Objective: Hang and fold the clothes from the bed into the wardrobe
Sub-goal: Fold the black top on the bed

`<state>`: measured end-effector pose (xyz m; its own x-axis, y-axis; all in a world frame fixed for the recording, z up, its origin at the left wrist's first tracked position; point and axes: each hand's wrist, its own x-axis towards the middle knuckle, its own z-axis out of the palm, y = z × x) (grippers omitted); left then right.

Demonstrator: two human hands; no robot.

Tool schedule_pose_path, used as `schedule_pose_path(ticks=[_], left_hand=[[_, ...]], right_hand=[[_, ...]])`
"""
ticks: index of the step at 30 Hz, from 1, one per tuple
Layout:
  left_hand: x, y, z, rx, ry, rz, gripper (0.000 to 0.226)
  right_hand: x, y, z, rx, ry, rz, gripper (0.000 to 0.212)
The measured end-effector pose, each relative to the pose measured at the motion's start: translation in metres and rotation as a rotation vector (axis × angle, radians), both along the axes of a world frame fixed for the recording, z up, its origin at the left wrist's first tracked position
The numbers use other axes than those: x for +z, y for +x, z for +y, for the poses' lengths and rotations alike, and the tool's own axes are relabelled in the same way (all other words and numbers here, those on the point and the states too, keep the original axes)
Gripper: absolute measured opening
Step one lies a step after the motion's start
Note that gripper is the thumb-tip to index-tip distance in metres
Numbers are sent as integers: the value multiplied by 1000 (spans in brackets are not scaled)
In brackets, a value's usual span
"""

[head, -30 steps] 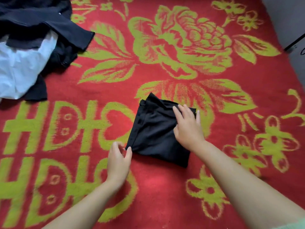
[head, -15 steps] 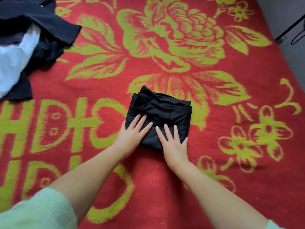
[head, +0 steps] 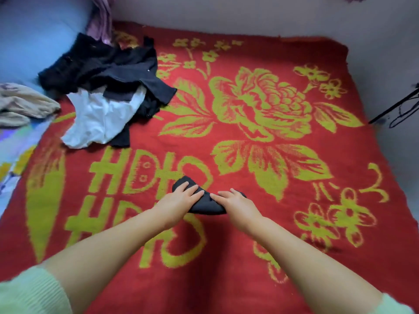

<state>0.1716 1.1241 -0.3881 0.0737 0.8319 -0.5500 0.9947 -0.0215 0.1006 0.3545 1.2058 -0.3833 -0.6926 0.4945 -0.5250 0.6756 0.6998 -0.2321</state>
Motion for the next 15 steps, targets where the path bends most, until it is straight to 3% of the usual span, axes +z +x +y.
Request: schedule_pose_path(ticks=[3, 9, 15], left_hand=[[20, -18, -40, 40, 49, 44, 85], [72, -50, -169, 380, 198, 144, 80], [111, -40, -333, 764, 274, 279, 78]], right_hand=[[21, -26, -21, 127, 0, -9, 71], [77, -104, -91, 541, 122, 65, 68], [118, -166, -215, 974, 202, 181, 63]])
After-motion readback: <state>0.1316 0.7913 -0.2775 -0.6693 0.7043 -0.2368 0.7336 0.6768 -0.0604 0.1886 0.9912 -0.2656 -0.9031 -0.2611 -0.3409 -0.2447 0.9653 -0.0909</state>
